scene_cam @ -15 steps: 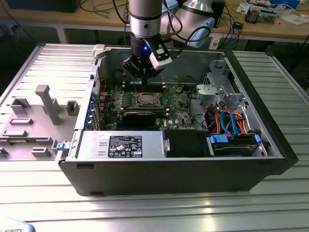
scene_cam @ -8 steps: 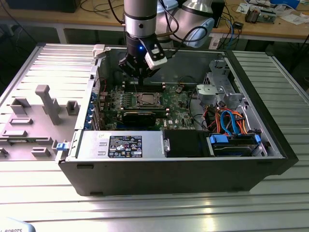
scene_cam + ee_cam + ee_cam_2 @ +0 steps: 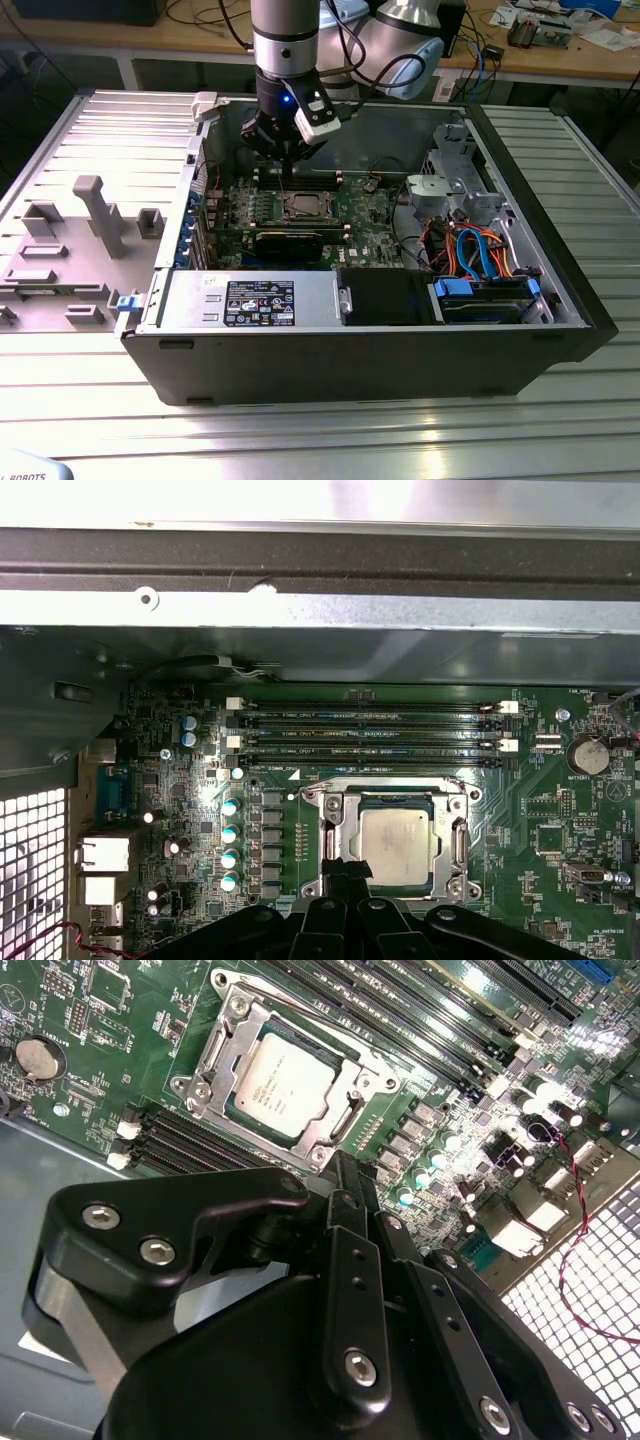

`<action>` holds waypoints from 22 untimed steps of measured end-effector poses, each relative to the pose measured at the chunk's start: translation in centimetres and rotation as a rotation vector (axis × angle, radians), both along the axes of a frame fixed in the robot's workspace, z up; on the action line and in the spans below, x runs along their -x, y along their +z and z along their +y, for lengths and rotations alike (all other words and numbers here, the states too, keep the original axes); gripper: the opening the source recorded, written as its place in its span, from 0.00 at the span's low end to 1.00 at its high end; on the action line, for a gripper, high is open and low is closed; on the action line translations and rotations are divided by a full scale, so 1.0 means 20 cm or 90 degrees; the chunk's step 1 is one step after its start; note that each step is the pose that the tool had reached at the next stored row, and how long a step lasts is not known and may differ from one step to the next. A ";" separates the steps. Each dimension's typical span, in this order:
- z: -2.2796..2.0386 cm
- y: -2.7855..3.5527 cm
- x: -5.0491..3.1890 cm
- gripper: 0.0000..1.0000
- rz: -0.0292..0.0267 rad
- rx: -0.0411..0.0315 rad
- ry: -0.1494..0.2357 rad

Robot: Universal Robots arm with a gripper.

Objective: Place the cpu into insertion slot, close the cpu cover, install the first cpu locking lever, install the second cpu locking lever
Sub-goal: 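Install the first cpu locking lever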

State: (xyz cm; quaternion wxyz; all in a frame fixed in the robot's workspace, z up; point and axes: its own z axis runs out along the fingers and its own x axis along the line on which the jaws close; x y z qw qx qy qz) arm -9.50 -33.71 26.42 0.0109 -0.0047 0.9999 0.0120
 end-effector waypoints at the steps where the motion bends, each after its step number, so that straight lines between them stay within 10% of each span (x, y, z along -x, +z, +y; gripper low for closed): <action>1: 0.000 0.000 0.000 0.11 0.0000 0.0000 0.000; 22: 0.000 0.000 0.043 0.11 0.0000 0.0000 0.000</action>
